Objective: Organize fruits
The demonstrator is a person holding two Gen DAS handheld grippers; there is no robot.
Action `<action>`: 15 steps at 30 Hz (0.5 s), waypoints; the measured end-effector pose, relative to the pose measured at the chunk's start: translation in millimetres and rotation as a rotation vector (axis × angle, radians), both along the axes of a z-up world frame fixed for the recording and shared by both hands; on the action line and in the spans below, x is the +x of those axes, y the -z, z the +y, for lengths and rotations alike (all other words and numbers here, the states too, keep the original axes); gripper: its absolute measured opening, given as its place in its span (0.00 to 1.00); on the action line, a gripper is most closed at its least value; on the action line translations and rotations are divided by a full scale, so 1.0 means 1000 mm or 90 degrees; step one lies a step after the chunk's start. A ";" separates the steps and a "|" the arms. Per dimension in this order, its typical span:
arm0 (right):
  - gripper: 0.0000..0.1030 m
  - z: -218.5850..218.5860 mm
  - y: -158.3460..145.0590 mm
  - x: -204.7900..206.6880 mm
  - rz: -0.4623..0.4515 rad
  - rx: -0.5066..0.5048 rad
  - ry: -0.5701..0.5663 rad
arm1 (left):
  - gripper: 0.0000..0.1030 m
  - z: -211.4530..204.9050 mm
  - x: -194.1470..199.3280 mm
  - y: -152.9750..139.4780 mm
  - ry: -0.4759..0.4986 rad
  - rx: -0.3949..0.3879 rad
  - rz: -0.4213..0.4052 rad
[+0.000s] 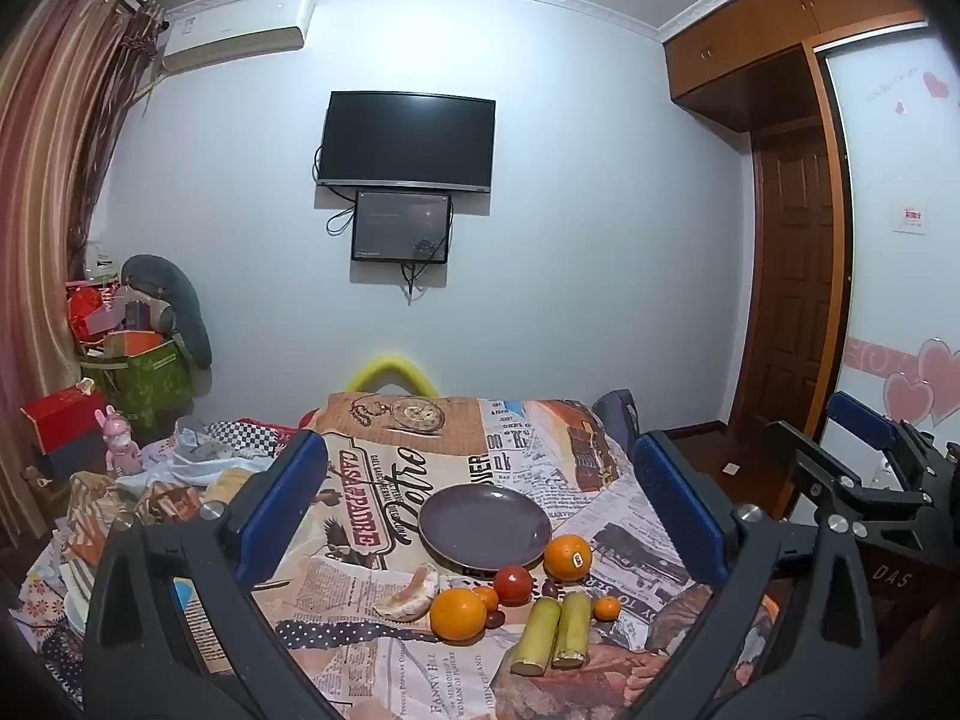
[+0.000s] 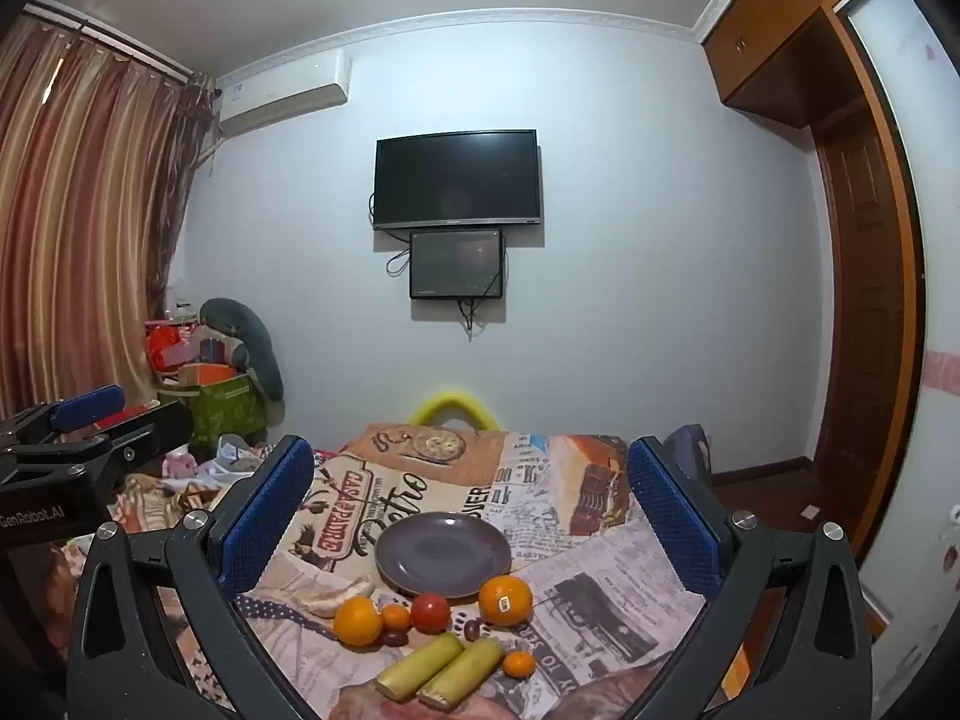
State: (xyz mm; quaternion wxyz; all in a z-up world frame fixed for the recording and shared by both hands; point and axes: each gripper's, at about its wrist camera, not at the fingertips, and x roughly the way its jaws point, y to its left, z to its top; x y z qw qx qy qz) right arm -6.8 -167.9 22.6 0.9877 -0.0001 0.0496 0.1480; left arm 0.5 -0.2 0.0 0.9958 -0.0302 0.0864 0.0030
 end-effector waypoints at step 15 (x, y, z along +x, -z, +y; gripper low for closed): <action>1.00 -0.002 0.004 0.001 0.005 0.011 -0.002 | 1.00 0.001 0.002 0.002 0.008 0.001 0.001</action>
